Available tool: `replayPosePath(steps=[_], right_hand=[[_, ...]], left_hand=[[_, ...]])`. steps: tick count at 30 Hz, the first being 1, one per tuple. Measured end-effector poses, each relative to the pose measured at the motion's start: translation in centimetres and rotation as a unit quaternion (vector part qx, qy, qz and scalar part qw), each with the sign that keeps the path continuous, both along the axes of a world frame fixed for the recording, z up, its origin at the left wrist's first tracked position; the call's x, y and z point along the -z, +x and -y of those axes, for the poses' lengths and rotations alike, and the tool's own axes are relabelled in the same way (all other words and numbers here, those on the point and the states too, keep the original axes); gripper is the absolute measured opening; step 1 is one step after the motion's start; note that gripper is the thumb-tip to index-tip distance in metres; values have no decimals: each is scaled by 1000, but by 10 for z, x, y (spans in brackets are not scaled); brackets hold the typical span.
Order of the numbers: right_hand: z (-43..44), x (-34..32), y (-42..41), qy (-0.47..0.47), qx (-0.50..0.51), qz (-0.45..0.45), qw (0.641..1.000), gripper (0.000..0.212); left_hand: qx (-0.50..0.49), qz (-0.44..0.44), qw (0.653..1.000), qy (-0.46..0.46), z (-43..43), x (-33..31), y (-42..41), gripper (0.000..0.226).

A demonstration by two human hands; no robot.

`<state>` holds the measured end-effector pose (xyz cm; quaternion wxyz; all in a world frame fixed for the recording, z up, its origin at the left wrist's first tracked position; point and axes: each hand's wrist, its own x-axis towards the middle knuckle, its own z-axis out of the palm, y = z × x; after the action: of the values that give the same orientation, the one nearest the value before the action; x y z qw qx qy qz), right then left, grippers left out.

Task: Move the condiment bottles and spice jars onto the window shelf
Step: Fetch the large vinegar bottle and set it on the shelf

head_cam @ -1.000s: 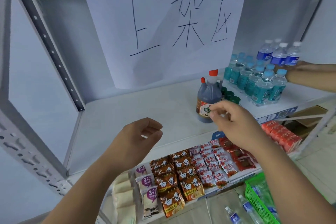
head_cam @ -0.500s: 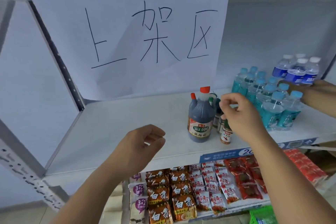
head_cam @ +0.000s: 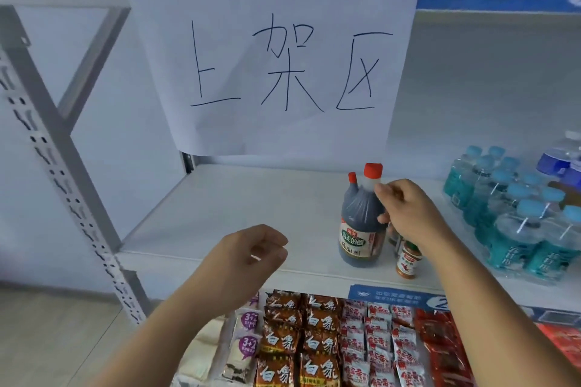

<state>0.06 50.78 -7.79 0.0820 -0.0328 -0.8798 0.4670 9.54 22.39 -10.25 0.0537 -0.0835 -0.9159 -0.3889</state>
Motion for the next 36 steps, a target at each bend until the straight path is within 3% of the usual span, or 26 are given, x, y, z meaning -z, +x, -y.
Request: replayPosePath(steps=[3,10,17,27,36], right_hand=[[4,0,3,15,-21,-14,1000,38],[16,6,17,-121,-27,-32,992,23],[59,6,28,-204,-79,-8,976,28],[180,-16,59,-222,-258,40,939,36],[343,-54,106,-240,-421,71,872,40]], left_hand=[[-17,3,1000,-6,4,1,9,9],[-47,5,999,-24,22,3,27,11],[-81,17,996,-21,51,1,44,8],[-150,41,988,9,133,2,73,7],[-186,43,977,96,246,-6,133,53]])
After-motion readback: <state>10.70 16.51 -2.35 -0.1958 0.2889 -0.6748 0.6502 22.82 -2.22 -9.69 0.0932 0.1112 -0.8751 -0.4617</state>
